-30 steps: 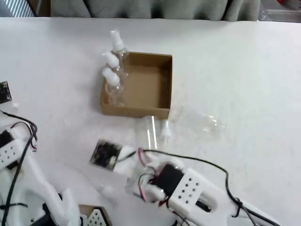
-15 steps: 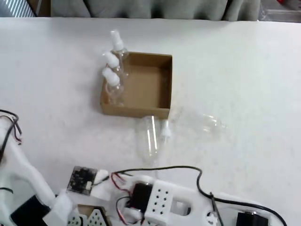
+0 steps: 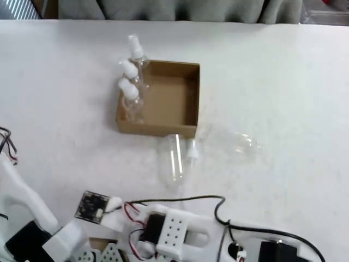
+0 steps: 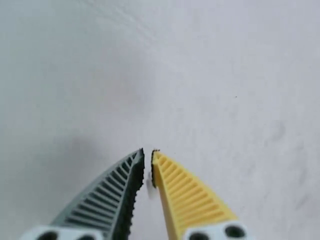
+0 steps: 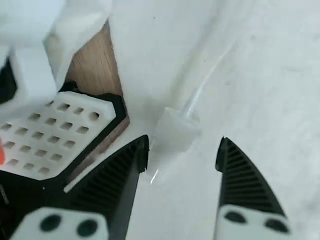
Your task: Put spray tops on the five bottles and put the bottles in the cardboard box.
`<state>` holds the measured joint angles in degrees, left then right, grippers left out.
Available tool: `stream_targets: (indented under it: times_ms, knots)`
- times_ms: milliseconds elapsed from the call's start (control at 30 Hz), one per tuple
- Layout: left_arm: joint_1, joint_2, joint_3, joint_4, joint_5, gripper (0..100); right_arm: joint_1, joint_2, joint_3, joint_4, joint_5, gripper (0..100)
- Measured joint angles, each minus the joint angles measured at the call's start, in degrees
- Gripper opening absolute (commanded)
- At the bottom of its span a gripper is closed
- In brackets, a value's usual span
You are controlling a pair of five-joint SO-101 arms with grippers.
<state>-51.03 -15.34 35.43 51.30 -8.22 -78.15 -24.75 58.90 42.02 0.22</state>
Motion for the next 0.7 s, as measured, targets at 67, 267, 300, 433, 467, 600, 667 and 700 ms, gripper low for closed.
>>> stream_targets:
  times_ms: [67, 267, 300, 433, 467, 600, 667, 700]
  knots:
    - [-0.1, 0.0, -0.4, 0.0, 0.4, 4, 0.0, 0.3, 0.0, -0.4, -0.3, 19.9]
    - [-1.4, 0.0, -0.5, 0.0, 0.5, 4, -0.1, 1.2, 0.0, -2.4, -0.4, 19.8]
    - [-1.6, 0.0, -0.5, 0.0, 0.5, 4, -0.1, 1.2, 0.0, -2.8, -0.4, 19.8]
    - [-1.8, 0.0, -0.5, 0.0, 0.8, 4, -0.2, 4.2, 0.0, -3.6, -0.4, 19.7]
    - [-2.0, 0.0, -0.5, 0.0, 0.9, 4, -0.2, 5.5, 0.0, -4.0, -0.4, 19.4]
    - [-2.0, 0.0, -0.5, 0.0, 0.9, 4, 0.2, 9.1, -1.0, -4.3, -0.4, 6.1]
    - [-2.0, 0.0, -0.5, 0.0, 0.9, 4, 0.7, 9.4, -1.4, -4.3, -0.4, 1.2]
    - [-2.0, 0.0, -0.5, 0.0, 0.9, 4, 1.0, 9.5, -1.6, -4.3, -0.4, 3.3]
